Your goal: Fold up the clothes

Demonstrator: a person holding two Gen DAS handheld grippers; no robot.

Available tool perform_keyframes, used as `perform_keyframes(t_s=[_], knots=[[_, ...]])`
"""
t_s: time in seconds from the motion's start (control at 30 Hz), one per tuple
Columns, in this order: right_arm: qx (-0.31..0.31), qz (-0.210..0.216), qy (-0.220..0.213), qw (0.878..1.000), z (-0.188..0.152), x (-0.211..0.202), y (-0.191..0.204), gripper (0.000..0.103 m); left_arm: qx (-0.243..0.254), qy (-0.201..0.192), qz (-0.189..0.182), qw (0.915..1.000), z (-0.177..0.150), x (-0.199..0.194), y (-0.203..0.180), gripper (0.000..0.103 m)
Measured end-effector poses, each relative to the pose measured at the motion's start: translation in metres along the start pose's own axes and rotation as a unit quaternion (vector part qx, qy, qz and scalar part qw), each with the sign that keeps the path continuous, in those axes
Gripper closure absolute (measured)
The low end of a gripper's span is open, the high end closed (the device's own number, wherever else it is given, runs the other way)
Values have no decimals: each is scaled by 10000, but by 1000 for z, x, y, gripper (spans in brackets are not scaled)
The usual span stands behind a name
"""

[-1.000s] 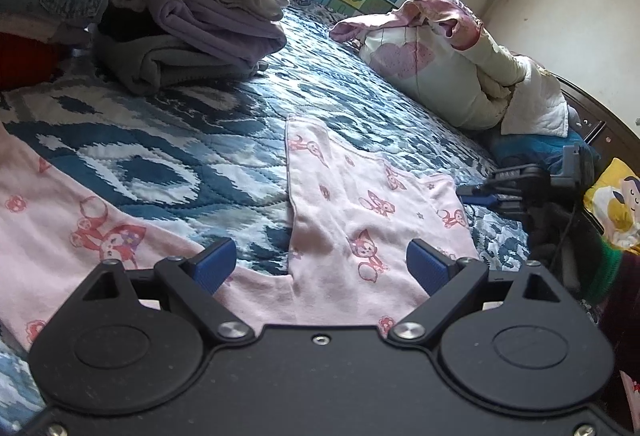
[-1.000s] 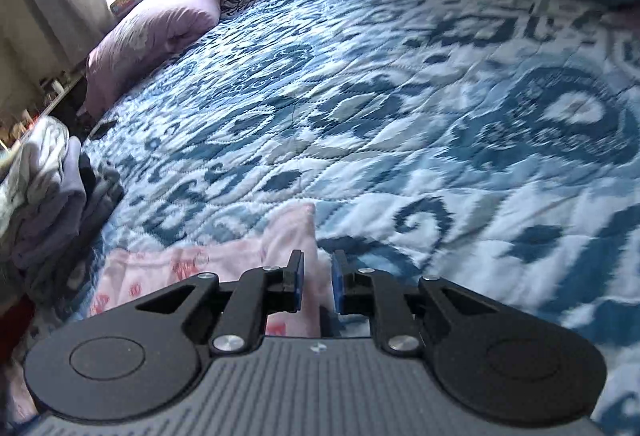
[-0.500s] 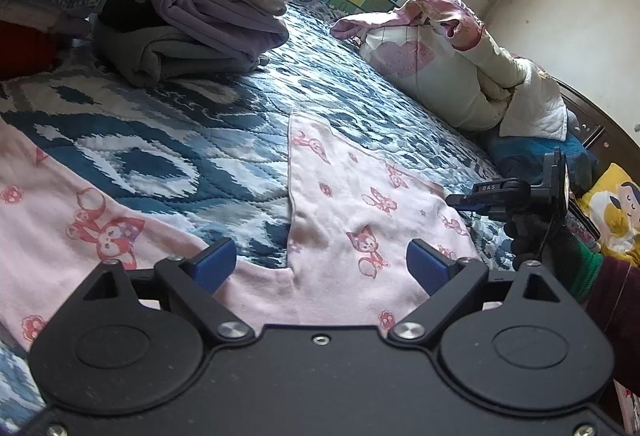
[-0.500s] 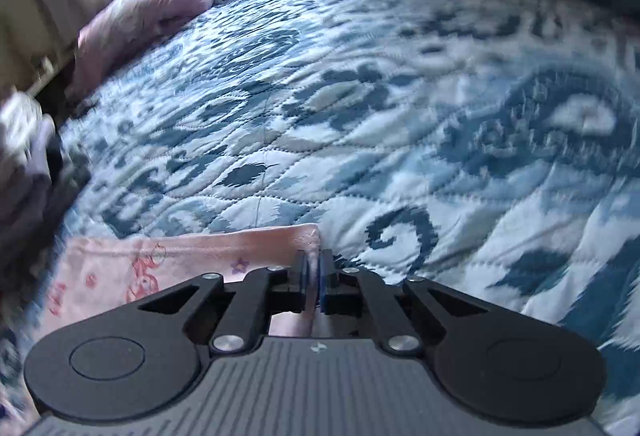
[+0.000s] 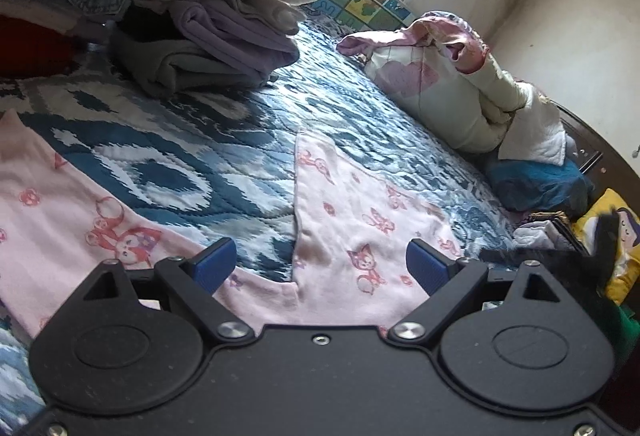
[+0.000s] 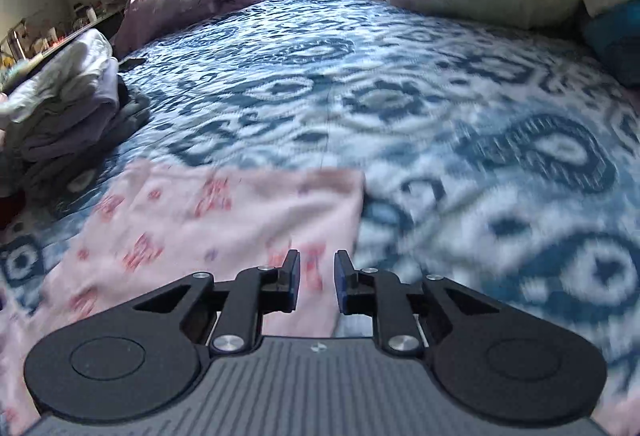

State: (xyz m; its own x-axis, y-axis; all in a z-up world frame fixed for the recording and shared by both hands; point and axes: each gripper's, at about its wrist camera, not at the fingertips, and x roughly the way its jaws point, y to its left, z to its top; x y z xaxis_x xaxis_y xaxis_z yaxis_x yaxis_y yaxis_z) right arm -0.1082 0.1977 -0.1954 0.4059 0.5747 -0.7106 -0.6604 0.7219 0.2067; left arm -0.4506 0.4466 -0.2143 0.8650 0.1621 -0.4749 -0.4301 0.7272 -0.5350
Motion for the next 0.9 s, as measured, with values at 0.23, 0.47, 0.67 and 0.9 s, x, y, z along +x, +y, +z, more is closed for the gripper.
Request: perform_keyframes(t_s=[0.23, 0.47, 0.67, 0.9], knots=[[75, -70, 191, 9998, -51, -67, -10, 82, 580, 323, -370, 9971, -24, 1, -34, 18], [-910, 295, 516, 9941, -106, -88, 25, 82, 1495, 677, -881, 9825, -70, 7, -97, 34], [-1944, 280, 850, 9768, -149, -93, 48, 83, 3140, 1346, -390, 9390, -141, 29, -155, 40], [-1769, 409, 972, 9786, -147, -126, 7, 82, 3707, 1083, -202, 9222, -162, 7, -179, 40]])
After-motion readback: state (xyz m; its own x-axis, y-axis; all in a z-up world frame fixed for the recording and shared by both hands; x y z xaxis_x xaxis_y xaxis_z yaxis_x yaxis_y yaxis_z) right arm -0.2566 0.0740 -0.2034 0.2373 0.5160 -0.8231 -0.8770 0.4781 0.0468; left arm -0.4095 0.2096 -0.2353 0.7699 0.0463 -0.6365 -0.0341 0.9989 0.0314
